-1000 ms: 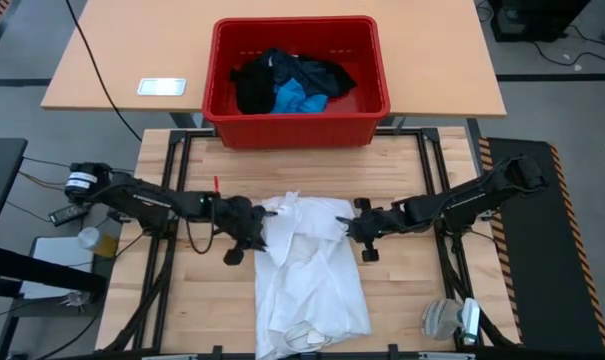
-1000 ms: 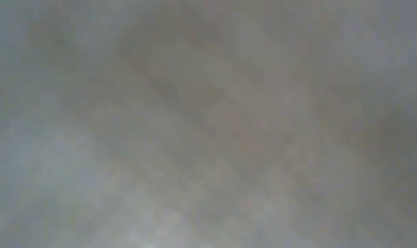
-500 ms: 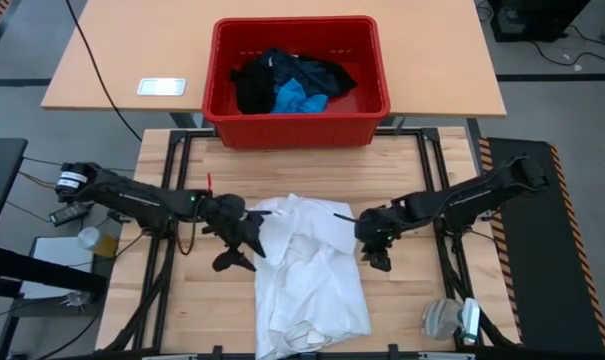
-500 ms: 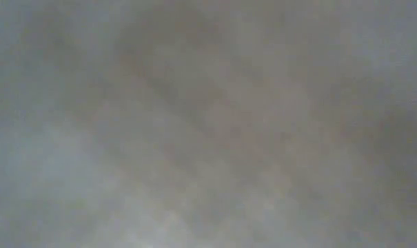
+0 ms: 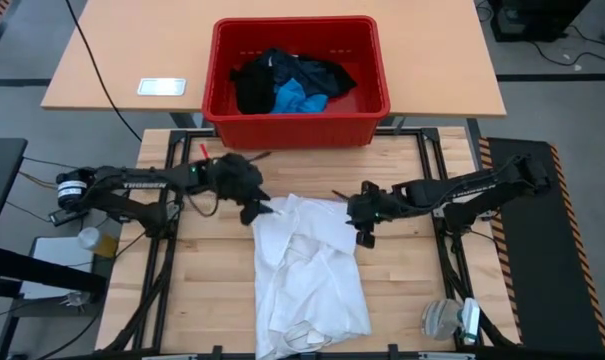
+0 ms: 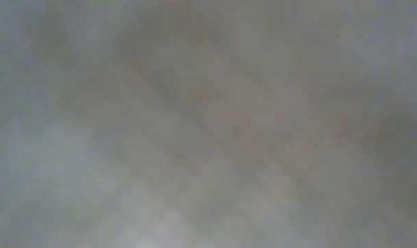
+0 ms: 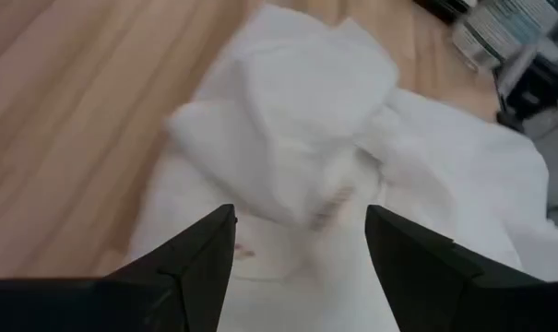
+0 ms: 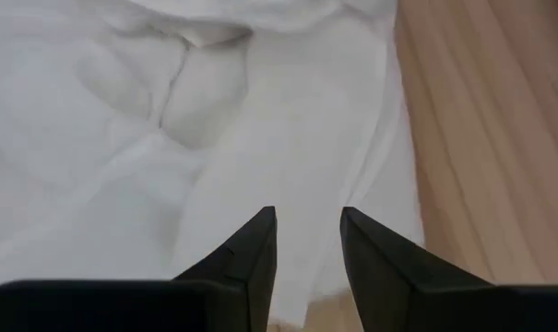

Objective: Fold laundry
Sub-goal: Fold the white polo

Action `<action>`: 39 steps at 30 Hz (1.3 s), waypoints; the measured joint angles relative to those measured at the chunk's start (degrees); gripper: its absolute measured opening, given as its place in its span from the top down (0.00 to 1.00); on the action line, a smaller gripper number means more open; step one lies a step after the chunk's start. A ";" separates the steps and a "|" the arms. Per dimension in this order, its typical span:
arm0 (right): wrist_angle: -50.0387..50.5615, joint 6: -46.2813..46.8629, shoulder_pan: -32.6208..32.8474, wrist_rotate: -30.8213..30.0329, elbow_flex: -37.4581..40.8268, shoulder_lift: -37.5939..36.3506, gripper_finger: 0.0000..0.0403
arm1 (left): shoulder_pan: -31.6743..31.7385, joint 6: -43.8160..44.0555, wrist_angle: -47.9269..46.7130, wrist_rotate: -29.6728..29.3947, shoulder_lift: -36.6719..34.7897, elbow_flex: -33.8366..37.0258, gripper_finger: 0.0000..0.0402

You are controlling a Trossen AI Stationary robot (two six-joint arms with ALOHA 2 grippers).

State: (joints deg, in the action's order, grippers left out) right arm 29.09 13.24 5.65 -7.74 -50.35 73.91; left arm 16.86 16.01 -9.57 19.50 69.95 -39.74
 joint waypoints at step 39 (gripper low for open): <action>-10.95 -5.69 -1.61 6.22 4.50 0.02 0.68 | -32.61 -22.67 7.52 -2.50 10.01 -2.95 0.80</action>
State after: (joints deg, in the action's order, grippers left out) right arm 18.14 7.55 4.05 -1.52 -45.84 73.93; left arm -15.75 -6.66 -2.05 17.00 79.96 -42.69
